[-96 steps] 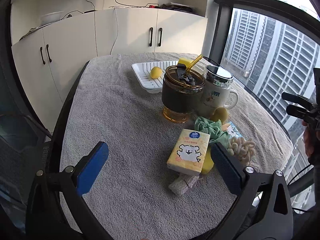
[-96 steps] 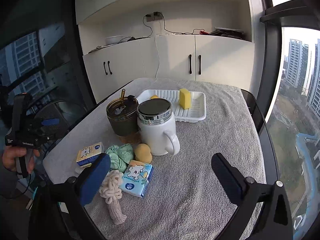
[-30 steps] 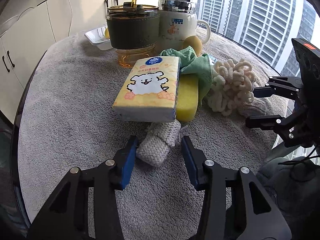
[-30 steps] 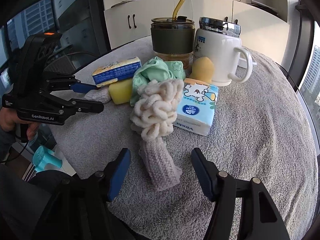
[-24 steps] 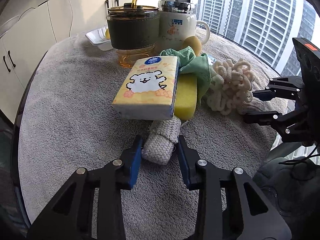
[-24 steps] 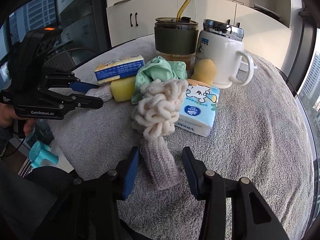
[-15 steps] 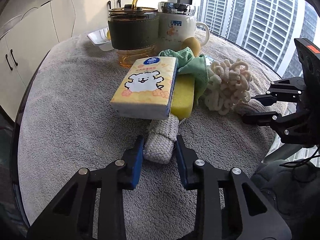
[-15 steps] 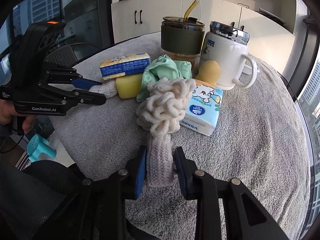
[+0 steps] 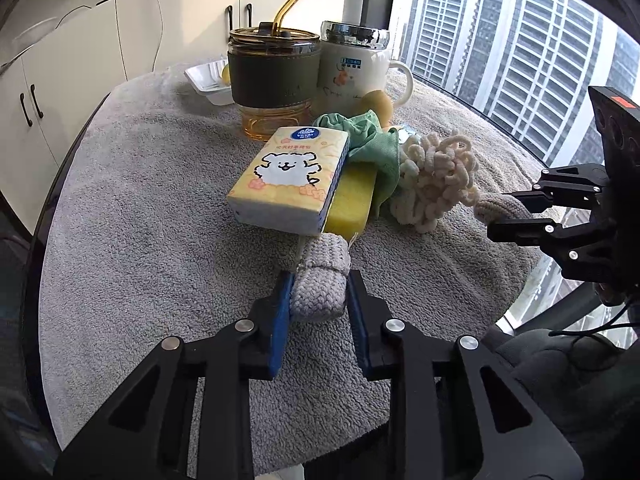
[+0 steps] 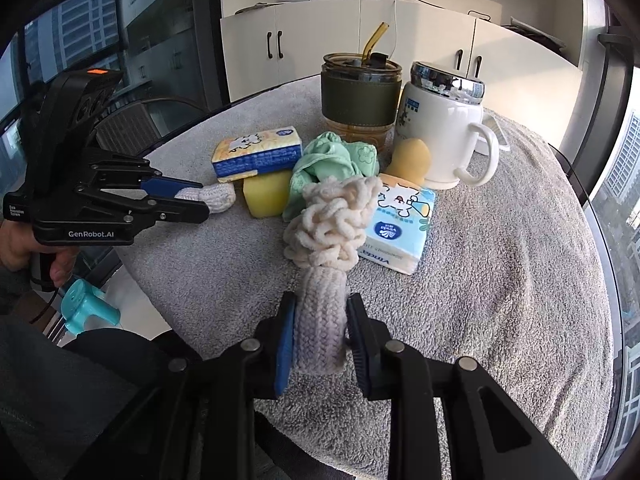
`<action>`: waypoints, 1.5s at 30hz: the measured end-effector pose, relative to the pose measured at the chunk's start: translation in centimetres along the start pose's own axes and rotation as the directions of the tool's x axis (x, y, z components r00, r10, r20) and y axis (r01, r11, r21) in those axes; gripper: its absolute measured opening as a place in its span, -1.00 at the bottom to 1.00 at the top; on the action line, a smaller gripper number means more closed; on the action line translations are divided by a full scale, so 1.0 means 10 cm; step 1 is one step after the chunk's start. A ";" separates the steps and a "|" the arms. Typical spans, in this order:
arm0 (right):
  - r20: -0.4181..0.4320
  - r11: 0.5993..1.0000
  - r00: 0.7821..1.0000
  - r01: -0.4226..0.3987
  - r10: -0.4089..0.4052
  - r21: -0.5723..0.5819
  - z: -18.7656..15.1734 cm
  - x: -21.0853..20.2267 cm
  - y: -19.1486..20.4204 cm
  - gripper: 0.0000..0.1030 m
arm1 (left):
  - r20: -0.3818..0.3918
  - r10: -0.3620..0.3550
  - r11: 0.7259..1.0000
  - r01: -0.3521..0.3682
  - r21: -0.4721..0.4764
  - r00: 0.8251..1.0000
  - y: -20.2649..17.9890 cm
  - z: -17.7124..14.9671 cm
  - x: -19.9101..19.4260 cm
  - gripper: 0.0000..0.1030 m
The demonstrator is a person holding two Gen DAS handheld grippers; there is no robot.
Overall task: Organize soft objects
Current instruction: 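Carry the knitted sock over the white tray and lower it in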
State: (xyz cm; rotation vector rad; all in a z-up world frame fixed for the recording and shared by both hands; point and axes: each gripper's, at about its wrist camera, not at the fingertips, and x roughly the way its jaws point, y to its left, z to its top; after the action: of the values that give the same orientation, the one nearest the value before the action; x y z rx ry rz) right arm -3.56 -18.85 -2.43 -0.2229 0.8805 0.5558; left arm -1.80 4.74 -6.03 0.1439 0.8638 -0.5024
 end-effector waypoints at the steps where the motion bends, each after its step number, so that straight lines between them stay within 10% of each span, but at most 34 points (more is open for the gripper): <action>1: 0.001 1.000 1.000 0.002 -0.002 0.003 0.00 -0.01 -0.01 -0.47 | 0.000 0.000 1.000 0.000 -0.004 1.000 0.00 -0.01 -0.02 -0.52; 26: 0.061 0.992 0.994 0.086 -0.092 0.096 0.15 -0.43 -0.53 -0.47 | 0.083 0.032 0.996 -0.025 -0.086 0.996 0.39 0.21 -0.49 -0.52; 45: 0.156 0.973 0.961 0.218 -0.227 0.071 1.10 -0.71 -1.60 -0.47 | 0.172 0.124 0.992 -0.117 -0.050 0.977 1.06 1.46 -0.48 -0.52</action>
State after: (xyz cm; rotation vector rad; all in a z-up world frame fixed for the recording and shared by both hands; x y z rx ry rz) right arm 8.84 -30.38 9.35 -0.2208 0.6988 0.3352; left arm 10.76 11.05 6.21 0.1136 0.6887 -0.3783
